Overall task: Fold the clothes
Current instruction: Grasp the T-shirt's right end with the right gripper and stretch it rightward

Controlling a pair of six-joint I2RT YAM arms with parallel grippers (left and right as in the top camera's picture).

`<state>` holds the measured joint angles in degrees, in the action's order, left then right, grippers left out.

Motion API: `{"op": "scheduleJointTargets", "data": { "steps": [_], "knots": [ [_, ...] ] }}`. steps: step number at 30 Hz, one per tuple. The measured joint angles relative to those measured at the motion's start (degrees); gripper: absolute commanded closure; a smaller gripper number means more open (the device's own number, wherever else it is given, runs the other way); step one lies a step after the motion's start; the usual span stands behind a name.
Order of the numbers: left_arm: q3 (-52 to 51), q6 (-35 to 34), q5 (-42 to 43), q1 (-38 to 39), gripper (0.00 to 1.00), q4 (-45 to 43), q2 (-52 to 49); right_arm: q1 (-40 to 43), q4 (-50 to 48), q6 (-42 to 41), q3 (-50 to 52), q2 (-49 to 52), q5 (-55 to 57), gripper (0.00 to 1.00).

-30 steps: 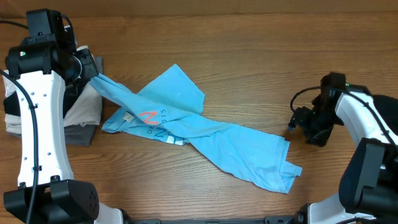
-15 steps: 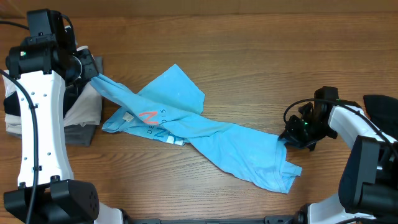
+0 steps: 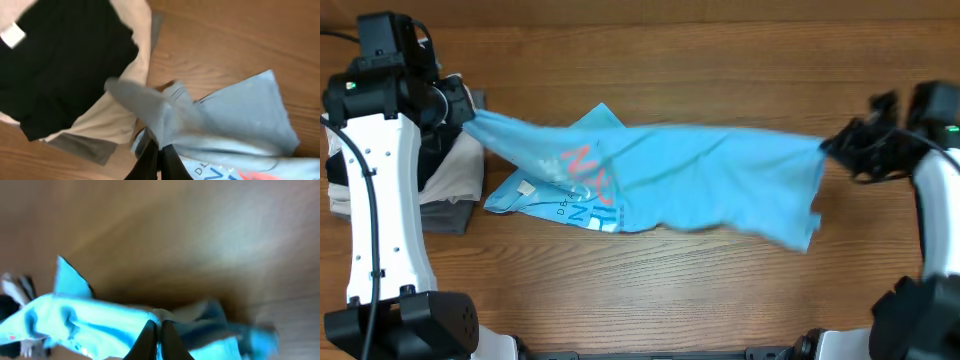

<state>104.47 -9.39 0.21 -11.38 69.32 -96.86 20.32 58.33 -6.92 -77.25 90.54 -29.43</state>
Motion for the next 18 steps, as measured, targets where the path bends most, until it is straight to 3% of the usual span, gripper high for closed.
{"op": "scheduleJointTargets", "data": {
  "steps": [10, 18],
  "knots": [
    [12.0, 2.5, 3.8, 0.0, 0.96, 3.3, 2.0, 1.8, 1.5, 0.1, -10.3, -2.7, -0.3, 0.96],
    [17.5, 3.8, 5.2, 0.0, 0.96, 3.8, 11.5, 1.9, 2.8, -2.3, -16.7, -9.0, -0.4, 0.96]
  ]
}}
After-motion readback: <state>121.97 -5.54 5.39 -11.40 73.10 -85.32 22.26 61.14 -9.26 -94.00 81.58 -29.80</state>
